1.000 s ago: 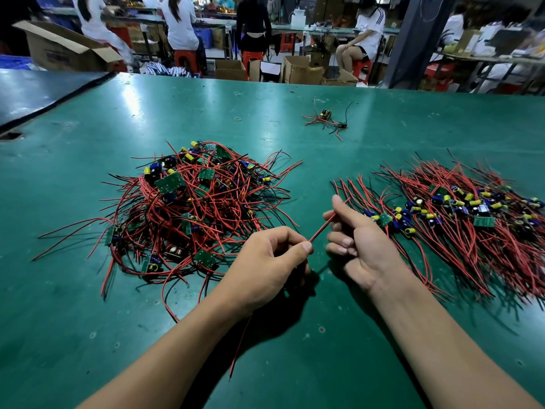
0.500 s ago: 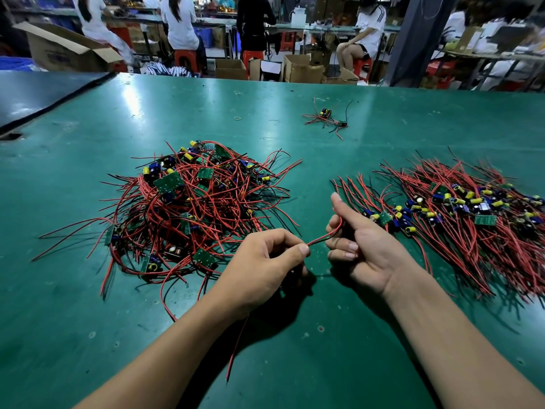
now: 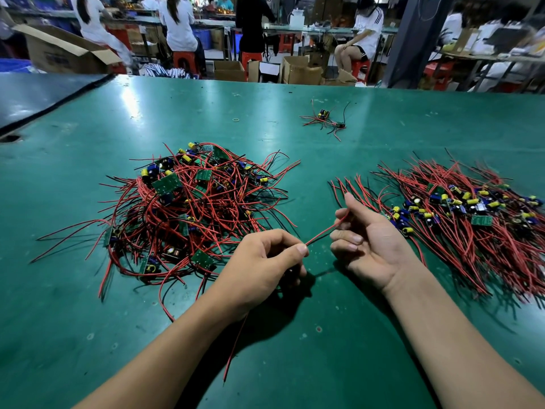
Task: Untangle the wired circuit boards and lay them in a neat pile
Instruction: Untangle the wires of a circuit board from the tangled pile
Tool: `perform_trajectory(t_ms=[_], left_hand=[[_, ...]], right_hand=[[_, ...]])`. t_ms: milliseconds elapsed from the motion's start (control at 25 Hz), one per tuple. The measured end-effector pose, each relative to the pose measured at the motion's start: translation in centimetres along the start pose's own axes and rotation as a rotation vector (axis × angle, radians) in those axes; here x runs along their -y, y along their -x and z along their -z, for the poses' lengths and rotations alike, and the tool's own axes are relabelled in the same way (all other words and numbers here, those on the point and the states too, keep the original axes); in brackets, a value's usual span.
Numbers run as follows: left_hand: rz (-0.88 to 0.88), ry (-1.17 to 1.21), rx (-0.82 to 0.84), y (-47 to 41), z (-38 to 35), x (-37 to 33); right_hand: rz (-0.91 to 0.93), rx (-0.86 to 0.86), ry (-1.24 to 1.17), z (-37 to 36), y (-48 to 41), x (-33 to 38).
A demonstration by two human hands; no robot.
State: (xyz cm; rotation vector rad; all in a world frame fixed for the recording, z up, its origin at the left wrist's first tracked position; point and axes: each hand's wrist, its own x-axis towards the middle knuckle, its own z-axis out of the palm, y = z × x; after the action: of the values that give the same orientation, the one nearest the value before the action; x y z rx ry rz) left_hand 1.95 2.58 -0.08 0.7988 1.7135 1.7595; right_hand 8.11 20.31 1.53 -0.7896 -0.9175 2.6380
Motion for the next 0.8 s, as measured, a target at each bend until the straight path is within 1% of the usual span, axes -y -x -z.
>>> perform_trajectory(t_ms=[80,240,320,440,520,600,640,720,760,800], left_hand=[[0.001,-0.01,0.016,0.1,0.0,-0.1],[0.014,-0.012,0.004,0.1,0.1,-0.3],[0.035,0.038,-0.044,0.1,0.1,-0.3],[0.068,0.183,-0.157,-0.2,0.1,-0.6],[0.088,0.282,-0.233,-0.4,0.2,-0.8],[0.115,0.385,-0.279,-0.6,0.4,-1.0],[0.128,0.434,-0.279,-0.6,0.6,-1.2],[0.151,0.516,-0.248,-0.6,0.9,-1.5],[0.16,0.539,-0.227,-0.6,1.1,-1.6],[0.165,0.545,-0.208,-0.6,1.2,-1.6]], right_hand=[[-0.016,-0.009,-0.04,-0.1,-0.1,0.0],[-0.042,-0.006,-0.004,-0.3,0.0,0.0],[0.002,-0.016,0.048,-0.3,0.1,-0.1],[0.076,-0.022,0.176,-0.2,0.0,-0.3],[0.128,-0.02,0.332,-0.2,-0.1,-1.0],[0.234,0.01,0.547,-0.2,0.1,-2.0],[0.326,0.045,0.703,-0.1,0.2,-2.6],[0.573,0.087,1.115,0.1,0.6,-3.1],[0.682,0.092,1.255,0.1,0.6,-3.3],[0.75,0.089,1.315,0.1,0.7,-3.4]])
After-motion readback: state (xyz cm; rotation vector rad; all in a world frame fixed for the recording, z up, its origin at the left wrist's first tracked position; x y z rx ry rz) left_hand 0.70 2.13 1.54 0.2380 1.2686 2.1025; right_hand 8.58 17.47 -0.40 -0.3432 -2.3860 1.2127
